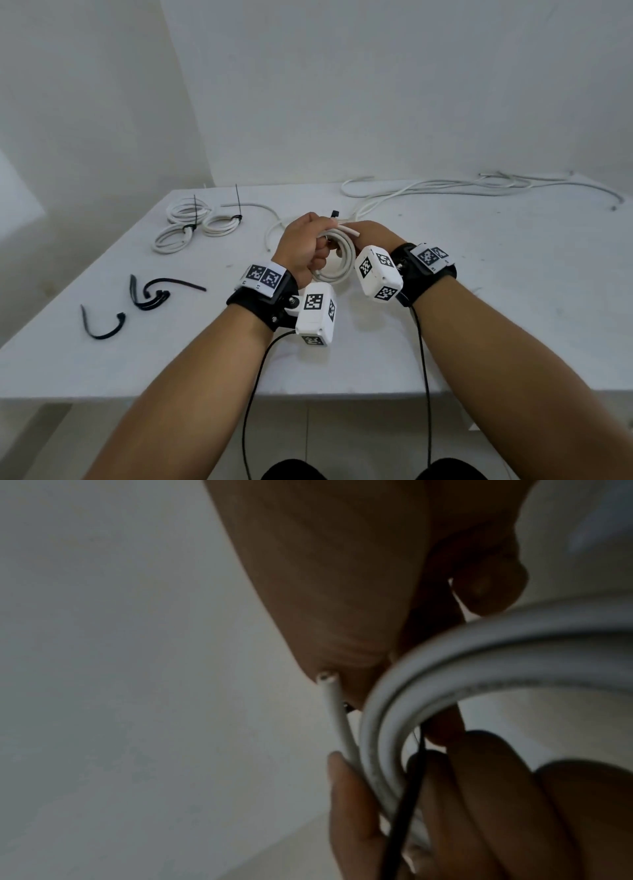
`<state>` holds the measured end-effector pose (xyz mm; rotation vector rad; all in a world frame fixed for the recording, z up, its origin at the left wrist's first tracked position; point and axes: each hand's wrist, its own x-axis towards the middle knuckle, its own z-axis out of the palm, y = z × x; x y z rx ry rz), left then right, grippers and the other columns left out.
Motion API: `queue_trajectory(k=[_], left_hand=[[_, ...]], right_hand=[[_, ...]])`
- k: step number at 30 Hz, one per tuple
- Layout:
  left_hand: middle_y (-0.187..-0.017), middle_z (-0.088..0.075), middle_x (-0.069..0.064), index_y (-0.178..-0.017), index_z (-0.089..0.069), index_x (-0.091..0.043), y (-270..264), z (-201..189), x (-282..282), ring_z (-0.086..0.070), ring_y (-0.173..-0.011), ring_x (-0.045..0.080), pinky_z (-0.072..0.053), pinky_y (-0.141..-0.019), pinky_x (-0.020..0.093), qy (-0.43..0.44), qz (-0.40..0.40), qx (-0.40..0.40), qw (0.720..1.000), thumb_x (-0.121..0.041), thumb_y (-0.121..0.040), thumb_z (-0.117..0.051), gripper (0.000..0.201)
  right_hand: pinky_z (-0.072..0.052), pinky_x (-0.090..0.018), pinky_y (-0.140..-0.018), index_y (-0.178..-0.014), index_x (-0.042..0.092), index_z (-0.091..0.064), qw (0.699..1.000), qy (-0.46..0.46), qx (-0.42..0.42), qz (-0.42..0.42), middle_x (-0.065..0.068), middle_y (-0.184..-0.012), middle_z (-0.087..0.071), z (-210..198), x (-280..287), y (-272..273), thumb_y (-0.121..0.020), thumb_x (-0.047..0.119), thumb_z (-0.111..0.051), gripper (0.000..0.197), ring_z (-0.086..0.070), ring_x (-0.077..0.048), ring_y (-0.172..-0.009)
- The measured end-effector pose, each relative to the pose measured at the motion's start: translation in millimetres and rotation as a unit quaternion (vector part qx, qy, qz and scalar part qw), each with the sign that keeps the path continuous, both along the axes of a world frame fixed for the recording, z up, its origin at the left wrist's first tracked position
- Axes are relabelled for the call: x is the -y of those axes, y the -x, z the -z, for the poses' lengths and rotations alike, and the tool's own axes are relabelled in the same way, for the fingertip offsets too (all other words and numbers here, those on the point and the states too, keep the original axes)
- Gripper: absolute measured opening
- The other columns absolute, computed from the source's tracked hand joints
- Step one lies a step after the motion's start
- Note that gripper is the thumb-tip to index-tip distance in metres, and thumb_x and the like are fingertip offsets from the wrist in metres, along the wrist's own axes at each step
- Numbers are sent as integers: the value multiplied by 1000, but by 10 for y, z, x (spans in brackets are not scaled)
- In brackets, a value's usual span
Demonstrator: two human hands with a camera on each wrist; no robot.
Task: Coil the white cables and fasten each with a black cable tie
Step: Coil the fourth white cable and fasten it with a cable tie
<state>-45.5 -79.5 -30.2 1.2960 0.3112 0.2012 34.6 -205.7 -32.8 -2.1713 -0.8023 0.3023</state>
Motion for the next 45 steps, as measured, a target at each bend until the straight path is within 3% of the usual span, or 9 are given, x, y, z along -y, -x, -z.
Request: queue_trajectory(k=[3,6,11,14,24,30,37,40,45], left_hand=[[-47,-27,-5,-67,-42,-21,-68,77,5,-20,-35,8,-15,-35,14,-15,0,-14,1000,-16,-94,-58,31],[-48,-27,-5,-67,-49,-19,-105,149,-33,-20,-35,6,-13,-35,14,-10,21,-24,999,-16,-95,-55,28],[-42,-32,-8,-97,-62,-13,-85,189,-116,-20,-35,4,-9,-35,16,9,65,-50,997,-18,-98,-48,16],[-48,-38,-2,-92,-62,-11,-95,228,-160,-21,-37,5,-11,-33,16,17,74,-69,995,-21,-97,-50,17],[-46,-28,-5,-81,-59,-13,-109,206,-240,-22,-33,4,-14,-32,13,105,48,-35,993,-22,-98,-52,20],[-45,-21,-8,-85,-62,-16,-83,156,-360,-21,-34,4,-16,-28,14,181,17,-17,983,-26,-100,-51,20],[-44,-25,-7,-89,-63,-16,-79,175,-527,-24,-33,4,-19,-29,14,208,-12,-10,978,-25,-100,-50,19],[-46,-24,-8,-90,-64,-16,-70,176,-524,-24,-34,4,-20,-29,15,198,-16,-5,980,-25,-100,-51,18],[-47,-24,-8,-88,-66,-18,-71,167,-542,-24,-34,5,-22,-28,16,191,-16,-14,981,-26,-99,-54,18]], right_hand=[[-51,-28,-88,-102,15,-67,987,-67,-143,8,0,-98,-66,128,38,-118,-97,17,-56,13,-60,-15,-89],[-46,-50,-107,-89,15,-67,935,-170,-310,35,-6,-97,-66,243,31,-232,-94,21,-57,12,-60,-28,-100],[-49,-40,-76,-113,-4,-68,910,-230,-344,15,-24,-101,-70,248,3,-186,-80,20,-58,42,-63,-33,-90],[-47,-37,-72,-110,-1,-67,901,-252,-352,16,-24,-99,-66,240,-29,-152,-80,14,-51,37,-61,-32,-86],[-48,-36,-68,-109,20,-64,959,-235,-156,0,-6,-81,-67,126,-69,73,-92,19,-49,22,-62,-19,-74],[-54,-27,-67,-125,28,-63,977,-203,-11,-61,3,-100,-72,81,-1,118,-90,6,-54,42,-62,-13,-80],[-48,-15,-74,-109,30,-73,979,-122,95,-130,14,-136,-53,80,60,123,-80,2,-72,40,-59,10,-94],[-51,-25,-79,-104,36,-75,977,-98,115,-148,20,-137,-50,92,44,131,-79,9,-77,37,-55,1,-112],[-39,-9,-83,-100,34,-77,975,-106,140,-134,20,-134,-52,127,30,140,-81,19,-78,24,-50,8,-117]])
